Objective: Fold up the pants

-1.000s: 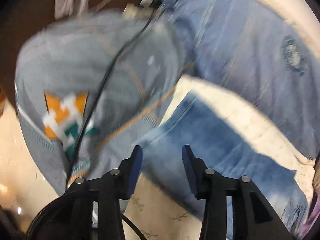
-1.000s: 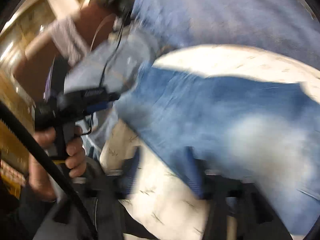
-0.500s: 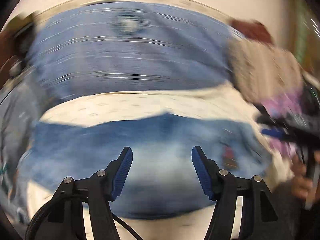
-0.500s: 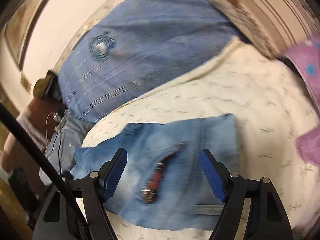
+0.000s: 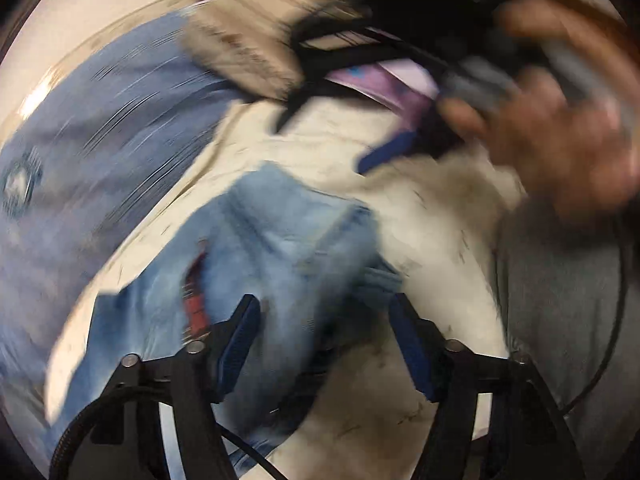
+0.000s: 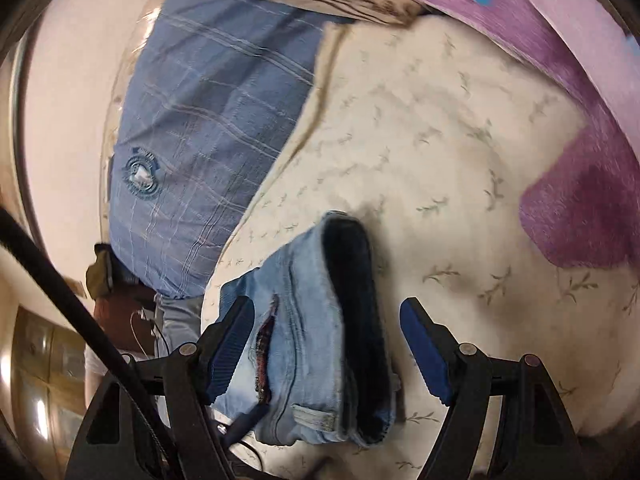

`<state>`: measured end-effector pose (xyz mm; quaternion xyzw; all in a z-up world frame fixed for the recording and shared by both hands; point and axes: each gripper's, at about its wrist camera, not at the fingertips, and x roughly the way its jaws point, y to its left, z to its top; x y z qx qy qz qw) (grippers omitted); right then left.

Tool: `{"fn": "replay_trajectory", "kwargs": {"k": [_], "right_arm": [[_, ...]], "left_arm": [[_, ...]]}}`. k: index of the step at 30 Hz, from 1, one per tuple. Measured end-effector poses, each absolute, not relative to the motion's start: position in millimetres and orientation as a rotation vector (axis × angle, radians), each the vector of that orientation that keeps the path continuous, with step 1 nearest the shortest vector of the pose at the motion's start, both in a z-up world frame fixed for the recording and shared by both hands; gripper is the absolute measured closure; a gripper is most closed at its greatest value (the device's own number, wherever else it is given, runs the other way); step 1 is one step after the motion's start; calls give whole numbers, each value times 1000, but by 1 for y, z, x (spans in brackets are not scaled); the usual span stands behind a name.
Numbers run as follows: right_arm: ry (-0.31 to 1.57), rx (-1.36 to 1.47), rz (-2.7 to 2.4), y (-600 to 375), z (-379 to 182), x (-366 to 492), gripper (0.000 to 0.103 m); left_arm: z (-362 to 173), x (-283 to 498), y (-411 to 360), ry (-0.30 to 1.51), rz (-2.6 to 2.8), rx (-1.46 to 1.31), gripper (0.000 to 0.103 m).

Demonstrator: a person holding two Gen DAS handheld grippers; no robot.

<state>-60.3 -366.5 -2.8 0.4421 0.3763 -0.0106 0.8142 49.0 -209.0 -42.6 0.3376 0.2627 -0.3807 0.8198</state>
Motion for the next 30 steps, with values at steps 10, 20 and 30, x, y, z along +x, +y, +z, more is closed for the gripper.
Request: {"fn": "replay_trajectory", "kwargs": {"k": [10, 20, 30], "right_arm": [[927, 983, -17, -364, -24, -47, 18], [1049, 1101, 36, -357, -60, -29, 56], [953, 881, 65, -332, -24, -34, 94]], "left_arm": [[-57, 52, -218, 526, -778, 602, 74], [-36, 35, -207, 592, -765, 401, 79], [-22, 75, -191, 713, -771, 155, 82]]}}
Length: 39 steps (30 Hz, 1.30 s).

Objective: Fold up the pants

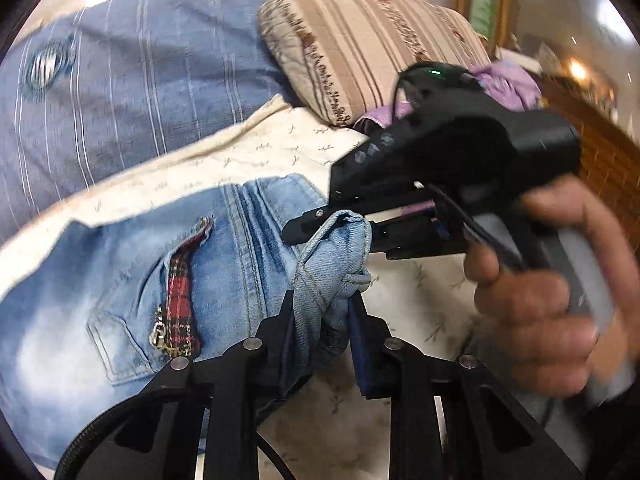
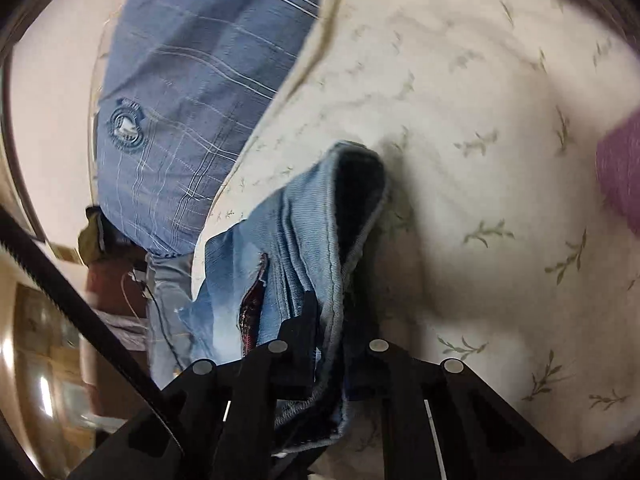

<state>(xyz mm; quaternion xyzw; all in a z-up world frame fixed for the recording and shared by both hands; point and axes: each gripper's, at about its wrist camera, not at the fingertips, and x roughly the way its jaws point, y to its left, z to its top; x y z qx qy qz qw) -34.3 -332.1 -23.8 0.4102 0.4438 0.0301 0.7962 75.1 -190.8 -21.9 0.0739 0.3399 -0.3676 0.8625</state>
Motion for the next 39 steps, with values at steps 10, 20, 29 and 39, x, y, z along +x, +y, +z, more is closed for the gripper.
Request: {"fn": "replay_trajectory", "kwargs": {"k": [10, 20, 29, 39], "right_arm": [[861, 552, -18, -268, 52, -27, 94], [911, 214, 233, -71, 78, 59, 94], [1026, 328, 306, -25, 7, 100, 58], [947, 426, 150, -136, 0, 21, 20]], "left_arm": [[12, 101, -121, 756, -783, -228, 82], [-3, 111, 79, 777, -522, -714, 82], [-52, 126, 155, 889, -159, -756, 64], [-77, 146, 151, 946, -163, -778, 62]]}}
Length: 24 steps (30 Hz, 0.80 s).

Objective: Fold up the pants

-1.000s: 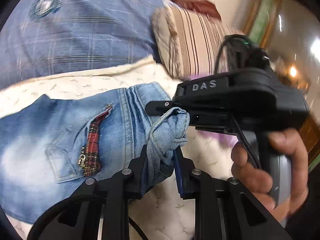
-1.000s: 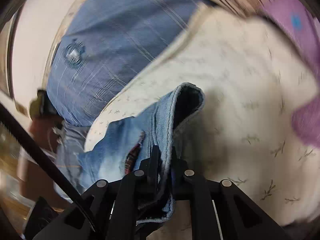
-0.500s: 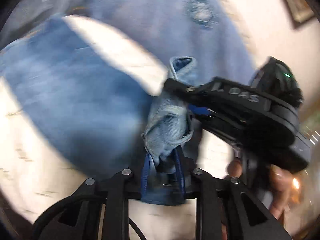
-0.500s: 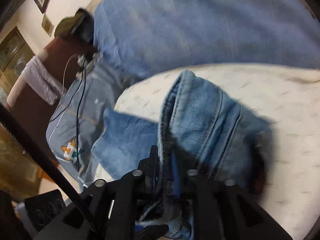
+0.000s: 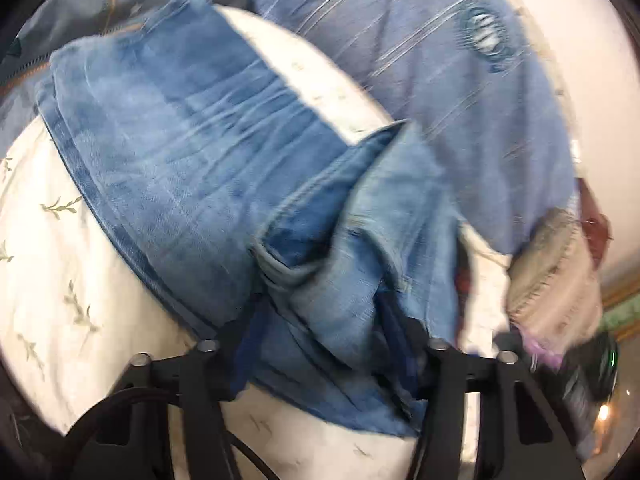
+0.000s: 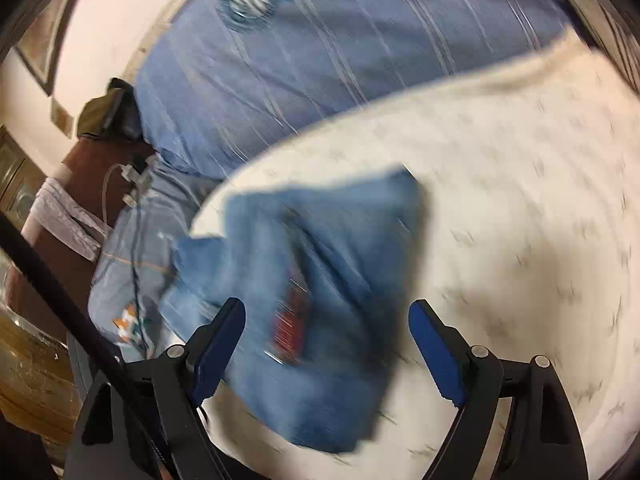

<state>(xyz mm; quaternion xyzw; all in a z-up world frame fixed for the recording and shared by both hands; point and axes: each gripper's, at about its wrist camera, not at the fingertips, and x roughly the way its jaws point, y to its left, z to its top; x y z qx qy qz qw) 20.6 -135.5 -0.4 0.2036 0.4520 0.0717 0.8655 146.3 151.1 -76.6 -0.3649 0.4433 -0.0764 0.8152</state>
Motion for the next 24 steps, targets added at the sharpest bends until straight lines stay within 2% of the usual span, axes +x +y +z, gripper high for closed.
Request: {"fn": "replay_trajectory", "kwargs": {"k": [3, 4, 11, 13, 14, 16, 17, 18, 21, 24], "right_arm": [[990, 504, 172, -146, -31, 16, 32], [1001, 533, 193, -147, -39, 17, 33], [1011, 636, 258, -146, -57, 34, 32], [1021, 681, 288, -144, -63, 44, 37], [1028, 687, 294, -145, -64, 47, 48], [1060, 715, 296, -146, -67, 54, 58], [1070, 736, 298, -149, -67, 54, 69], [1072, 756, 308, -152, -66, 53, 76], [1039, 758, 320, -164, -43, 48, 81], [992, 658, 238, -180, -9, 46, 82]], "left_arm": [[-70, 149, 150, 922, -147, -719, 76], [-60, 142, 151, 897, -157, -684, 78], [-72, 123, 165, 924, -125, -678, 78], [-67, 116, 162, 907, -108, -623, 78], [-67, 115, 160, 905, -106, -608, 78], [-65, 117, 153, 910, -106, -597, 78], [-62, 118, 148, 913, -109, -591, 78], [-59, 122, 140, 913, -114, -584, 78], [-45, 124, 114, 922, -180, -591, 79], [-36, 133, 82, 962, -260, -597, 79]]}}
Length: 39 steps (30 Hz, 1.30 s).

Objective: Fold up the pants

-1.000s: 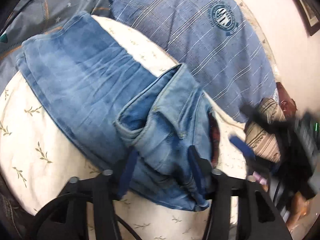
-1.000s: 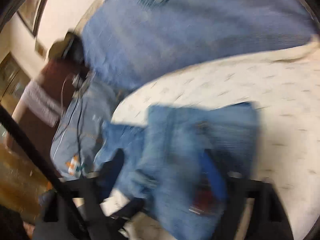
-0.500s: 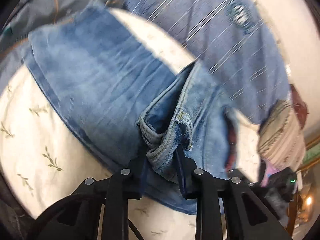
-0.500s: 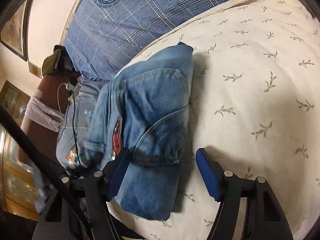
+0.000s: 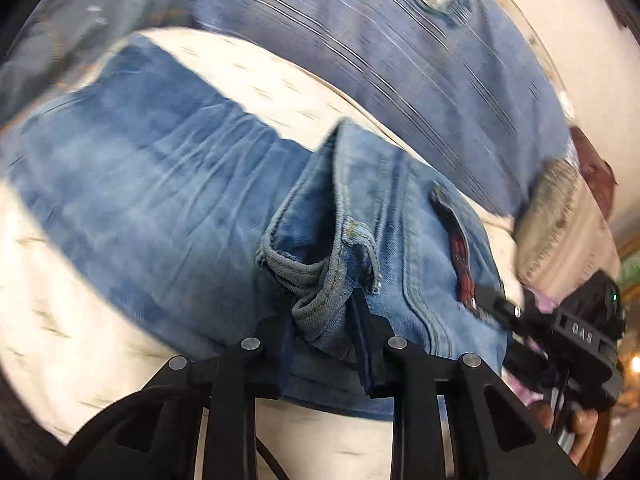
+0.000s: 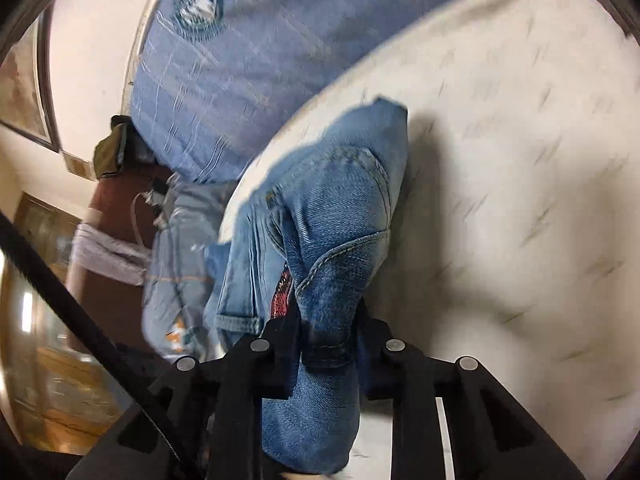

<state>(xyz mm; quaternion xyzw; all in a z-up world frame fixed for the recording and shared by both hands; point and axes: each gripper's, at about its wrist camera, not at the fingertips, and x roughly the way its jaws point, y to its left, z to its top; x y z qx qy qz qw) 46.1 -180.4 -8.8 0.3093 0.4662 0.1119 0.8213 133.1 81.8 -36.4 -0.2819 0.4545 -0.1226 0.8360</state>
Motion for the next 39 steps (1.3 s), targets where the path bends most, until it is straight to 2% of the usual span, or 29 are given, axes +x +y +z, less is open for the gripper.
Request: {"fn": "replay_trajectory", "kwargs": {"k": [4, 7, 9, 11, 13, 16, 17, 18, 19, 26, 32, 36, 39], "right_arm": [[962, 520, 75, -220, 22, 35, 81], [976, 497, -11, -252, 1, 22, 77], [1014, 524, -57, -265, -24, 19, 65], [1017, 590, -58, -272, -25, 20, 58], [1012, 542, -79, -267, -20, 23, 47], [942, 429, -146, -254, -3, 17, 45], [901, 393, -165, -249, 6, 14, 38], [849, 354, -186, -242, 14, 8, 27], [800, 325, -209, -235, 21, 4, 22], [638, 291, -37, -168, 25, -34, 21], [703, 269, 160, -96, 2, -28, 23], [808, 125, 345, -38, -10, -11, 37], [888, 40, 390, -11, -24, 5, 42]], "left_arm": [[-40, 142, 18, 1038, -382, -566, 77], [-57, 139, -19, 1075, -370, -455, 71], [-61, 134, -23, 1045, -393, -425, 66], [-57, 130, -20, 1021, -419, -384, 64], [-48, 125, -9, 997, -435, -376, 56], [-27, 109, 17, 917, -401, -335, 53], [-23, 104, 26, 894, -389, -333, 51], [-16, 97, 36, 877, -382, -340, 48], [-12, 94, 47, 866, -363, -357, 47], [-20, 80, 131, 849, -163, -494, 47], [-29, 78, 181, 856, -72, -675, 47], [-42, 90, 199, 916, 32, -744, 51], [-42, 100, 198, 935, 37, -736, 53]]}}
